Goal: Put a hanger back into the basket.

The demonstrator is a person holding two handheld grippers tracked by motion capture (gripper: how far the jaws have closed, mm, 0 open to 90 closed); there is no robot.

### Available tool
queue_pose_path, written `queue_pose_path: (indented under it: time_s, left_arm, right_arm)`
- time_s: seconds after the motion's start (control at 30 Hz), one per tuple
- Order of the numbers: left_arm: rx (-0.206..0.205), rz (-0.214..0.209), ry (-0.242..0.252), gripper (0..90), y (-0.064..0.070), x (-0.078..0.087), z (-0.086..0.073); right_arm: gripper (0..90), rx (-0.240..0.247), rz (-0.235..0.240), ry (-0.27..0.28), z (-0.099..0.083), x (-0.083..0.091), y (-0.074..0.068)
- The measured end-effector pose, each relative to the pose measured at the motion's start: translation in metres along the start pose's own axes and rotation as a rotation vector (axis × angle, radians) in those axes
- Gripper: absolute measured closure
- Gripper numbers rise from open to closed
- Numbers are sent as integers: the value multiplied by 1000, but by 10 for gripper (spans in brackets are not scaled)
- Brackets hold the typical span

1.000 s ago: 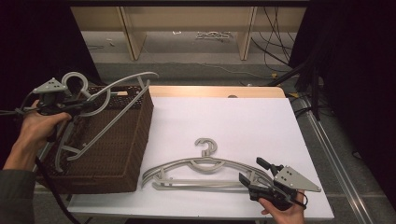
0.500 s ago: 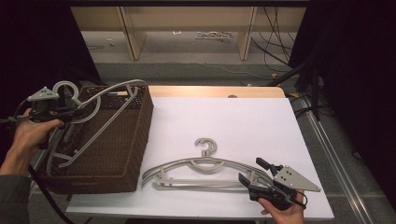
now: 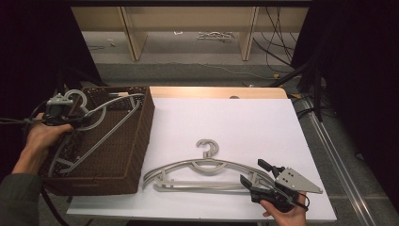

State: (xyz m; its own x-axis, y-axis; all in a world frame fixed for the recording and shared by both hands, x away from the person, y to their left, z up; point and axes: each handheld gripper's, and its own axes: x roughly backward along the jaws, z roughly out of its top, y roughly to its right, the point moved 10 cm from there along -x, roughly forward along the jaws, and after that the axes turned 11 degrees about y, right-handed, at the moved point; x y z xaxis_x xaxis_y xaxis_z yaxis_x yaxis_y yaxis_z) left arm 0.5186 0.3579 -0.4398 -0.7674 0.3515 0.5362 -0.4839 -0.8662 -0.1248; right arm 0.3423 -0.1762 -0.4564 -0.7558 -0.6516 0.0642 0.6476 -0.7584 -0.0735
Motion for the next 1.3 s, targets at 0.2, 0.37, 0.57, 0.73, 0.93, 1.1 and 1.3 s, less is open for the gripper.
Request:
queue_pose_path:
  time_s: [0.2, 0.37, 0.57, 0.73, 0.93, 1.1, 1.3]
  left_arm:
    - [8, 8, -18, 806, 5, -18, -7]
    - [11, 23, -58, 806, 6, -29, -21]
    - [-1, 26, -85, 805, 0, -31, -27]
    - [-46, 29, -169, 796, -4, -32, -38]
    - [-12, 73, -140, 733, -11, -22, -33]
    - [12, 146, -122, 658, -11, -9, -27]
    - [54, 154, -15, 440, 5, 7, 5]
  right_arm:
    - [207, -4, -7, 9, 0, -1, 1]
    - [207, -4, -6, 7, 0, -1, 1]
    - [207, 3, -9, 0, 0, 0, 1]
    - [207, 2, -12, -1, -1, -1, 2]
    - [207, -2, -7, 0, -1, -1, 1]
    - [207, -3, -7, 0, -1, -1, 1]
    - [207, 5, -18, -2, -1, 0, 3]
